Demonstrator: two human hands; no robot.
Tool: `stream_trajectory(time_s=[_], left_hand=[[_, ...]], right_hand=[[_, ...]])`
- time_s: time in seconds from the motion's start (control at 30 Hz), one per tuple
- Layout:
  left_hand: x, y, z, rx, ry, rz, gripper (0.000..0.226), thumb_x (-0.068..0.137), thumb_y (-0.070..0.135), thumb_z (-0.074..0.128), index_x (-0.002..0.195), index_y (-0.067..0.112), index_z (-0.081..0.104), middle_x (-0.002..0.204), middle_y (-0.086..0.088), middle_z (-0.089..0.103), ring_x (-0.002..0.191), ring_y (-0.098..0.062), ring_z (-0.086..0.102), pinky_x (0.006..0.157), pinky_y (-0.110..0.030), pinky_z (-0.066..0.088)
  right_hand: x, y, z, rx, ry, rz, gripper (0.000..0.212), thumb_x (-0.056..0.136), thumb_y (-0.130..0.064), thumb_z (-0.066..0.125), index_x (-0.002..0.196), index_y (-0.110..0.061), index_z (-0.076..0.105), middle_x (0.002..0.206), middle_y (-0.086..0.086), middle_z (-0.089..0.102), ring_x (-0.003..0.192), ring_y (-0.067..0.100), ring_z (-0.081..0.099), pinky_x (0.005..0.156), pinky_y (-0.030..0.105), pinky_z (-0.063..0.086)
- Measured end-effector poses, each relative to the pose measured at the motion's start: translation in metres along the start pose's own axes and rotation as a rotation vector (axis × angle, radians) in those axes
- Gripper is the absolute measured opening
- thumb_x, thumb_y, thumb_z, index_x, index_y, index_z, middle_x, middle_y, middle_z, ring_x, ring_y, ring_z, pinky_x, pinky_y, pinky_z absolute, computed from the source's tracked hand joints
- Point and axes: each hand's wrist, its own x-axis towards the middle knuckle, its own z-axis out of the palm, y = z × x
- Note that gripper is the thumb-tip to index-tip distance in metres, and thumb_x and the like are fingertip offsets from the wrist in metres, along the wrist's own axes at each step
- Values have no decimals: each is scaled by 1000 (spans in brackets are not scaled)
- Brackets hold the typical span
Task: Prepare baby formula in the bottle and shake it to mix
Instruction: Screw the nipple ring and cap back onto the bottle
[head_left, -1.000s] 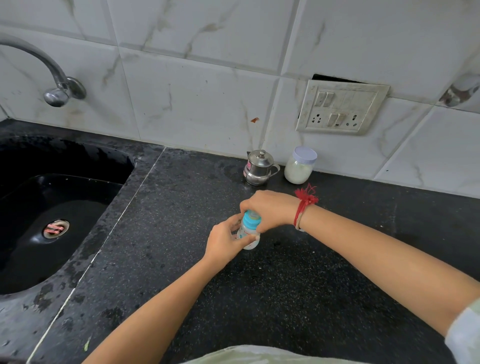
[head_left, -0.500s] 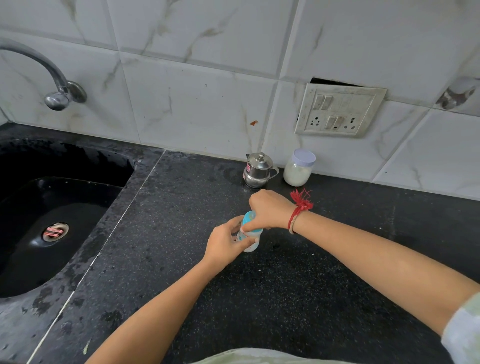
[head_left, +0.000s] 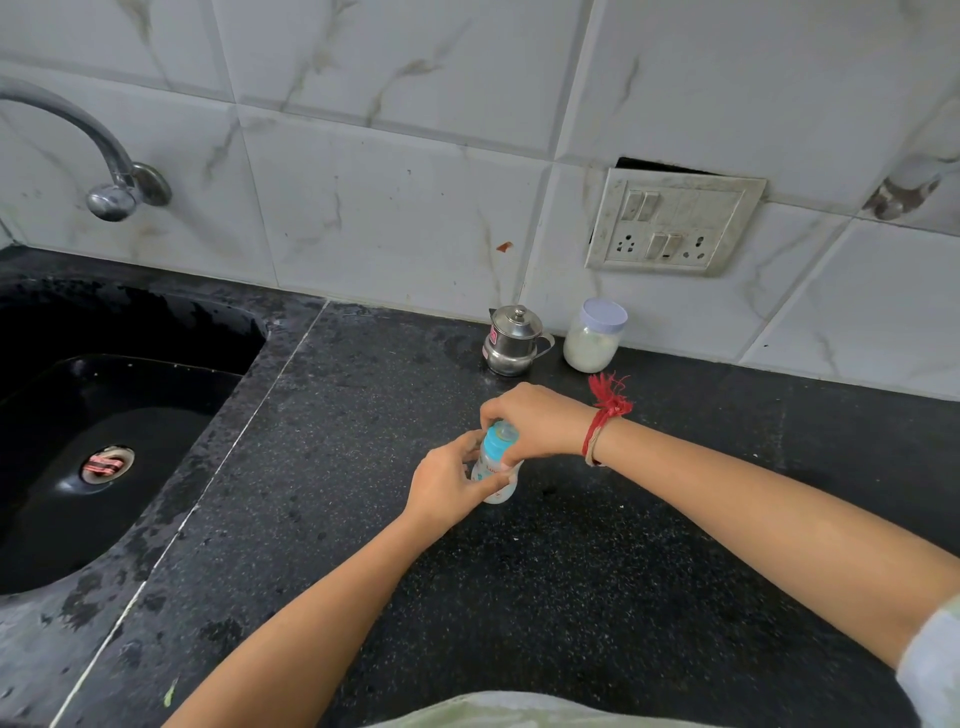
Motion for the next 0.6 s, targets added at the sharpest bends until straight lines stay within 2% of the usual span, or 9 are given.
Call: stream_trajectory(time_s=[0.23,0.33,0.43,0.6], left_hand=[[1,1,-1,37,11,7,59,73,45,79,125,26,59,111,5,72,101,-9,66,87,-38,55],[1,-1,0,46,15,-6,57,72,46,80,123,26,60,111,4,72,100,-10,66,86,-37,55],[1,-2,-1,38,14,-11,56,73,44,80,122,25,60,112,3,71,101,-12,66,86,-38,55],[2,-2,-1,26,2,1,59,73,42,80,126,26,59,115,5,71,105,-10,66,90,-37,55]], right_hand=[[-4,1,-8,-54,-69,-109,42,73,-13,75,112,-19,60,97,0,59,85,15,49,65,29,38],[-7,2,-12,-98,-108,-191,40,76,-2,68,111,-19,61,108,2,62,96,19,54,77,36,46],[-9,4,-12,-107,-83,-268,34,80,4,59,106,-17,64,111,2,62,101,20,55,83,37,46],[-12,13,-15,-46,-13,-288,38,79,8,56,106,-18,62,111,-2,60,103,17,54,84,34,45]])
